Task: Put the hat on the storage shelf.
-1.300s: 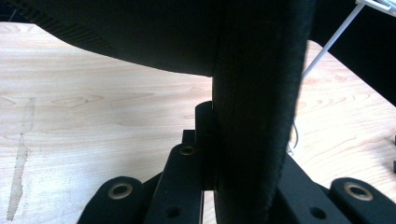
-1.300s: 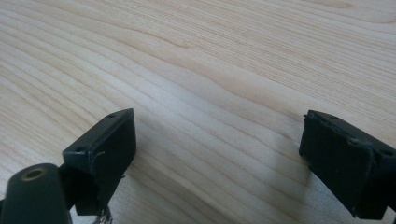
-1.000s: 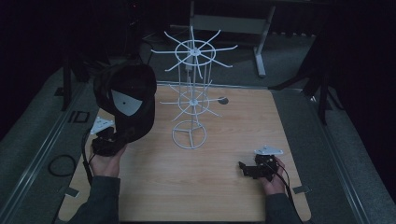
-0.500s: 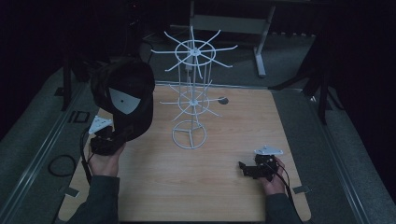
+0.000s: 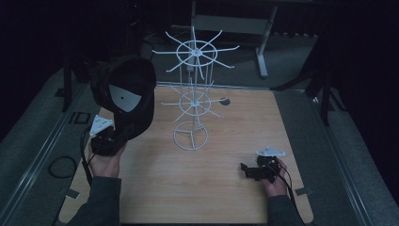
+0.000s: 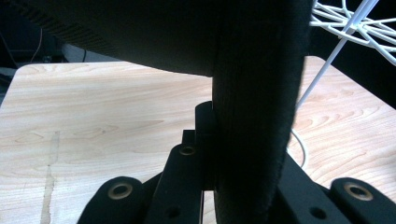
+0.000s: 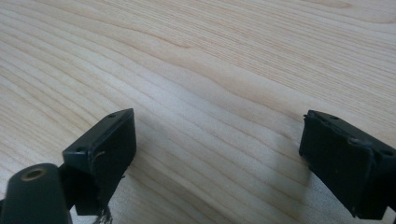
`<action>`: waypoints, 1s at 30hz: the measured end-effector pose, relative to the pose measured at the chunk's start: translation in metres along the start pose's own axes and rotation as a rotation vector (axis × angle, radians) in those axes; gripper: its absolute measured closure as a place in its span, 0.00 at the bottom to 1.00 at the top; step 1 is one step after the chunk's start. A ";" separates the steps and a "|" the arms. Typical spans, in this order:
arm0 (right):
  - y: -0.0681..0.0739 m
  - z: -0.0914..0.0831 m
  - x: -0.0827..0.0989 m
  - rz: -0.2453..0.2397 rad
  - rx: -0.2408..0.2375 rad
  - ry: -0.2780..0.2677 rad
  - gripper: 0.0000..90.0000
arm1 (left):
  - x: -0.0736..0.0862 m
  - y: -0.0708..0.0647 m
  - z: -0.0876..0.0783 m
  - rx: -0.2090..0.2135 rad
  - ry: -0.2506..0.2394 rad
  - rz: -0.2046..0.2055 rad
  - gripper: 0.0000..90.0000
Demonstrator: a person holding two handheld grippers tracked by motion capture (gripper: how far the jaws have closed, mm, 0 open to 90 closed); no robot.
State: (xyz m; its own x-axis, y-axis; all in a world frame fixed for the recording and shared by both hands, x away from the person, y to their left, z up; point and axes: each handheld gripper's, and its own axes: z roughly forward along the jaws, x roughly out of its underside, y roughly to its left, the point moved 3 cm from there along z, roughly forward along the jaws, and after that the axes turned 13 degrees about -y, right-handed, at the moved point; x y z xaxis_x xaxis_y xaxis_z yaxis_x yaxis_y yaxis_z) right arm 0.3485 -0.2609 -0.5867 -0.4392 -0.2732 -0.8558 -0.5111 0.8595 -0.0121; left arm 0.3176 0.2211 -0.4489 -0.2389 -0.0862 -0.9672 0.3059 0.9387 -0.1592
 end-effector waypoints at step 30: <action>0.000 0.000 0.000 0.000 0.000 -0.001 0.12 | -0.010 -0.006 -0.003 -0.025 -0.052 0.054 0.97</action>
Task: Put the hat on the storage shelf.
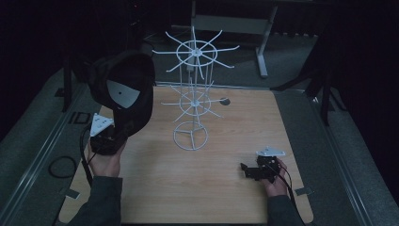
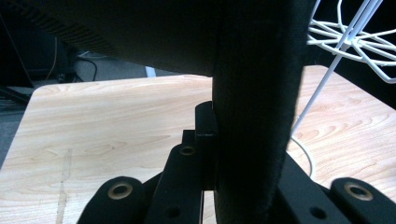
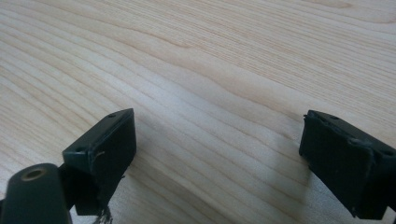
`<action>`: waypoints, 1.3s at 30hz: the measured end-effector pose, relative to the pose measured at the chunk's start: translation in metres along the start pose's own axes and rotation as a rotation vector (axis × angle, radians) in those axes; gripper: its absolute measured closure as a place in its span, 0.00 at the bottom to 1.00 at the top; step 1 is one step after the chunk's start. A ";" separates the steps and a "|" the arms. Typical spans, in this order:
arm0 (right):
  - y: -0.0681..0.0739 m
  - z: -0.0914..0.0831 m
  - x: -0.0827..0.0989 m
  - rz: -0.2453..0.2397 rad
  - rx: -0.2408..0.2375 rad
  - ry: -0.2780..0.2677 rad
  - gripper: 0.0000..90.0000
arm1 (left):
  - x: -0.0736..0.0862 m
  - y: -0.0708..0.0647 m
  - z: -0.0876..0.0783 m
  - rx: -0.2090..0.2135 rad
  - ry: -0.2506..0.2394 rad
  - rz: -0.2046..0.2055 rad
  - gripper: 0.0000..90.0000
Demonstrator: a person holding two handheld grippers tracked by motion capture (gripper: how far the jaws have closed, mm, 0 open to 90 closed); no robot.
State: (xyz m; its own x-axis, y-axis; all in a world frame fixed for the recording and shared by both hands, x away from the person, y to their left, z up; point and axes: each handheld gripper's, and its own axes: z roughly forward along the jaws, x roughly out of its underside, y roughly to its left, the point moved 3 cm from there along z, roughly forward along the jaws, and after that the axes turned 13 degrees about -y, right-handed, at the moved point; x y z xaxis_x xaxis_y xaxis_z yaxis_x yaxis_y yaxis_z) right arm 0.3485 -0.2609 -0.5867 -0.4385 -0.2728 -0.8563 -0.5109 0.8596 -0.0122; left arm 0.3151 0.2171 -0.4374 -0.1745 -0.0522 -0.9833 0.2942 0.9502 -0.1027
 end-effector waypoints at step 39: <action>0.000 0.000 0.000 0.000 0.000 0.000 0.12 | -0.011 -0.012 -0.005 -0.076 -0.053 0.067 0.96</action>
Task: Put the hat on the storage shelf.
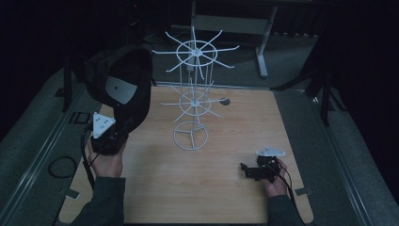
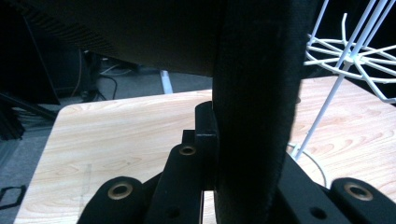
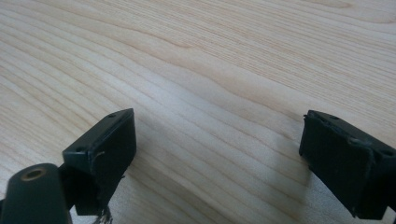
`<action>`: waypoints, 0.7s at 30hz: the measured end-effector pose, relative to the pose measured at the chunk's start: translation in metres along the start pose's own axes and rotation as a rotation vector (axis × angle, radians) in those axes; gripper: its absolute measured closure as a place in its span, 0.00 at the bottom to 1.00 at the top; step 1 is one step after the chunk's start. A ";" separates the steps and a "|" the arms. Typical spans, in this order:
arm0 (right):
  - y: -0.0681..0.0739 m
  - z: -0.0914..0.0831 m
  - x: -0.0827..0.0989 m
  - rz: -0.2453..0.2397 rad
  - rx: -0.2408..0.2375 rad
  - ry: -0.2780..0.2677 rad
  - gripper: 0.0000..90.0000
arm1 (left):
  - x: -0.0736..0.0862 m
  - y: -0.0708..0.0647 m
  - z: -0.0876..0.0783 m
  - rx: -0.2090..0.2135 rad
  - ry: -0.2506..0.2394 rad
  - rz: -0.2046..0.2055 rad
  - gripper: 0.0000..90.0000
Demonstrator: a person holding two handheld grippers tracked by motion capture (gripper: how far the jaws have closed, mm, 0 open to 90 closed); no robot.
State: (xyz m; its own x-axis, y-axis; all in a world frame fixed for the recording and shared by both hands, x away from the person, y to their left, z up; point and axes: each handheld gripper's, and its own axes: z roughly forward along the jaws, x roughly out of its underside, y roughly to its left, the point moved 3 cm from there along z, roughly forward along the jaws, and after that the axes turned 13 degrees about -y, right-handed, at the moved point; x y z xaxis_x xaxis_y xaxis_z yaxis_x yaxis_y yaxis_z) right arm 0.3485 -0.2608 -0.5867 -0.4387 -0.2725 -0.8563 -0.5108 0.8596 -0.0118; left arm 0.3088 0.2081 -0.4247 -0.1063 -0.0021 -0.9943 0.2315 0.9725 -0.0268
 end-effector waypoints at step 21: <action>0.000 0.000 0.000 -0.001 0.000 0.000 0.12 | -0.001 -0.009 0.000 -0.025 -0.013 0.059 0.96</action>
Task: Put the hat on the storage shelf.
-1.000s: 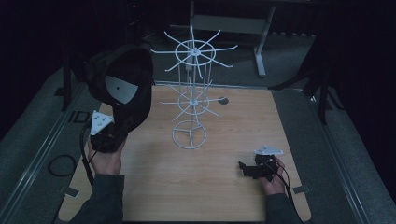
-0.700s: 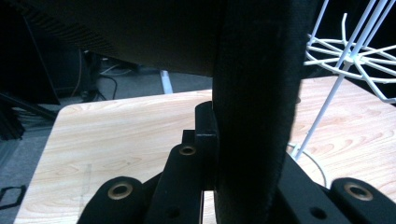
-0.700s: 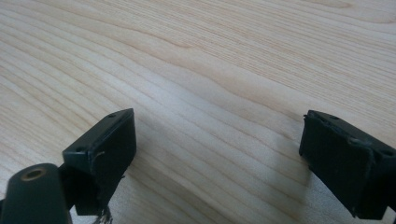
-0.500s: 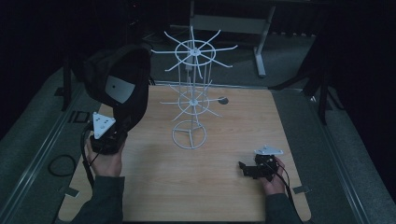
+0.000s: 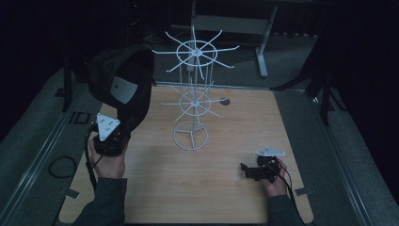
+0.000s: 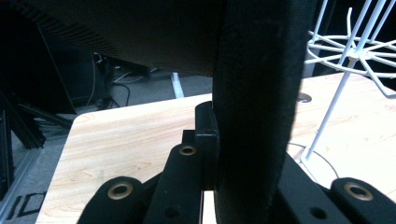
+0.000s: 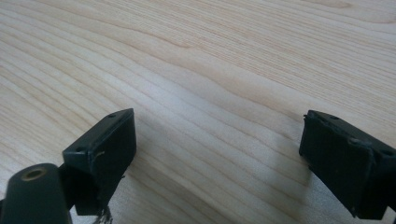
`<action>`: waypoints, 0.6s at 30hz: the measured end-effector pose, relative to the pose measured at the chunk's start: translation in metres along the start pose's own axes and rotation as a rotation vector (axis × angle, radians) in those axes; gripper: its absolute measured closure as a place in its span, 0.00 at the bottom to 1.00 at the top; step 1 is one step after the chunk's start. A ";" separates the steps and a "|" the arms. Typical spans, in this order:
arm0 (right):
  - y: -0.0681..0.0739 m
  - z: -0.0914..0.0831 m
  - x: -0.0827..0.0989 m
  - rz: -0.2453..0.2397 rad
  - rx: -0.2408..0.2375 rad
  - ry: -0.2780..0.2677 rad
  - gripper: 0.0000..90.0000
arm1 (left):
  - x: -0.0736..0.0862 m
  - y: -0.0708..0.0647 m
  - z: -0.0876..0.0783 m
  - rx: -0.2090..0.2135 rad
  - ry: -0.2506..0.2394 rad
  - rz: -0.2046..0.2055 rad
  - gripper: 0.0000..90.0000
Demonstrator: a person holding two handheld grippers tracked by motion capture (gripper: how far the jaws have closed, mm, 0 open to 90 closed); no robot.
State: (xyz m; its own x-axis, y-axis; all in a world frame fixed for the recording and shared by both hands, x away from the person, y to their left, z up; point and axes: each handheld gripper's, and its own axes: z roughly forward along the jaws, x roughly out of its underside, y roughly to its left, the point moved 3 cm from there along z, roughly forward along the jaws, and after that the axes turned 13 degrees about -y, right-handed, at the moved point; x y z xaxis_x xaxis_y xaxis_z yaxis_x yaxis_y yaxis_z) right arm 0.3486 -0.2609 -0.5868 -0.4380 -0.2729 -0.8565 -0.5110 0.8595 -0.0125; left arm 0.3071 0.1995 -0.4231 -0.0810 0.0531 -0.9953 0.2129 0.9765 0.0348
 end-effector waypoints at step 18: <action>0.000 0.000 0.000 0.000 0.000 0.001 0.12 | -0.008 -0.009 -0.001 -0.004 -0.014 0.054 0.96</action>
State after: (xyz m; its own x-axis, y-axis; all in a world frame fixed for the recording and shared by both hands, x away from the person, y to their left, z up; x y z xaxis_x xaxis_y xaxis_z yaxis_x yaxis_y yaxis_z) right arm 0.3486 -0.2609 -0.5867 -0.4382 -0.2734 -0.8563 -0.5113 0.8593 -0.0127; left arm 0.3044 0.1903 -0.4158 -0.0560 0.1027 -0.9931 0.2122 0.9732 0.0887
